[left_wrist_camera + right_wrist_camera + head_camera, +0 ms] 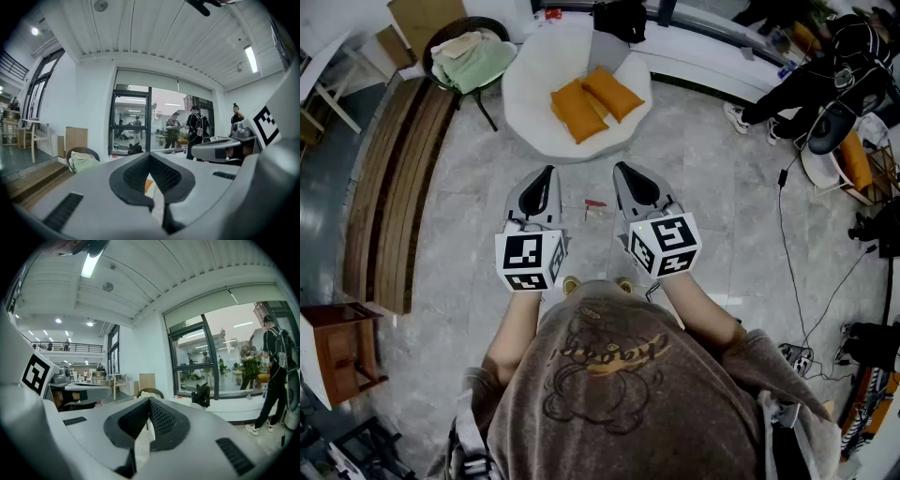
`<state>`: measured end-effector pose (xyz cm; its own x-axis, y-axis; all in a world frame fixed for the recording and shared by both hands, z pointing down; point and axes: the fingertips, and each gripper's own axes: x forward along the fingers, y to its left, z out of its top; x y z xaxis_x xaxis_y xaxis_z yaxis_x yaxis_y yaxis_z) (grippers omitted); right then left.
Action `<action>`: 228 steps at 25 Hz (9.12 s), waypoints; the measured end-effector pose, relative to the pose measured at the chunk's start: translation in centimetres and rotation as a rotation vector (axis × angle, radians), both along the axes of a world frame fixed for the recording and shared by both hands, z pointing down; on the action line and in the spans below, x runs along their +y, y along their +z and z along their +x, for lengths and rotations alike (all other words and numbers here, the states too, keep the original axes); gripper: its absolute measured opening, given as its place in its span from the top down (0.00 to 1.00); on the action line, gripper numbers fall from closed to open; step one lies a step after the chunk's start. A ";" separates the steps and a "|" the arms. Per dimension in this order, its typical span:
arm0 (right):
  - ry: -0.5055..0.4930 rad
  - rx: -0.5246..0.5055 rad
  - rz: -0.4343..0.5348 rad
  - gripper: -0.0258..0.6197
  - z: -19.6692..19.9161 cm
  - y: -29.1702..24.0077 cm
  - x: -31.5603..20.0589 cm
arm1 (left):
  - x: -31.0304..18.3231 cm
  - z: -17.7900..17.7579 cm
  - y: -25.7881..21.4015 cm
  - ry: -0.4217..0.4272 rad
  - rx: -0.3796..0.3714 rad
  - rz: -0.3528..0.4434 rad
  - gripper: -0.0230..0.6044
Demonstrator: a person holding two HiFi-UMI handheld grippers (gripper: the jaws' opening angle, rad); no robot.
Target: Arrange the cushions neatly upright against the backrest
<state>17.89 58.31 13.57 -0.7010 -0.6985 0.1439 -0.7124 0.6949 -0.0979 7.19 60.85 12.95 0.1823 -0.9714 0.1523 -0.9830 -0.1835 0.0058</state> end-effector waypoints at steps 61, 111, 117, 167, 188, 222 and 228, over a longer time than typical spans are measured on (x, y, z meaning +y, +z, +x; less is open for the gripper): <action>0.008 -0.009 -0.016 0.93 -4.0 2.9 -15.0 | -16.8 -4.8 4.2 0.110 0.010 -0.078 0.96; -0.246 0.047 -0.097 0.93 -9.2 4.7 -45.7 | -45.7 -9.5 5.9 -0.104 0.087 -0.147 0.96; -0.231 0.054 -0.116 0.93 -12.9 5.6 -50.6 | -50.5 -13.1 6.9 -0.085 0.106 -0.163 0.96; -0.319 0.205 -0.353 0.93 -24.4 32.4 -70.0 | -68.4 -22.2 34.2 -0.120 0.167 -0.463 0.96; -0.388 0.347 -0.519 0.93 -25.5 50.3 -69.1 | -68.3 -21.2 52.2 -0.131 0.258 -0.636 0.95; -0.461 0.668 -0.785 0.84 -24.6 70.9 -69.6 | -68.8 -19.5 72.6 -0.160 0.381 -0.966 0.85; -0.451 0.689 -0.756 0.92 -23.9 70.8 -69.4 | -68.9 -18.8 72.1 -0.156 0.364 -0.984 0.95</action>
<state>-6.02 -11.12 84.33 -0.4751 0.0313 0.8794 -0.4754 0.8318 -0.2864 -11.56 -8.05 85.09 0.2593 -0.4665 0.8456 -0.9042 0.1905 0.3823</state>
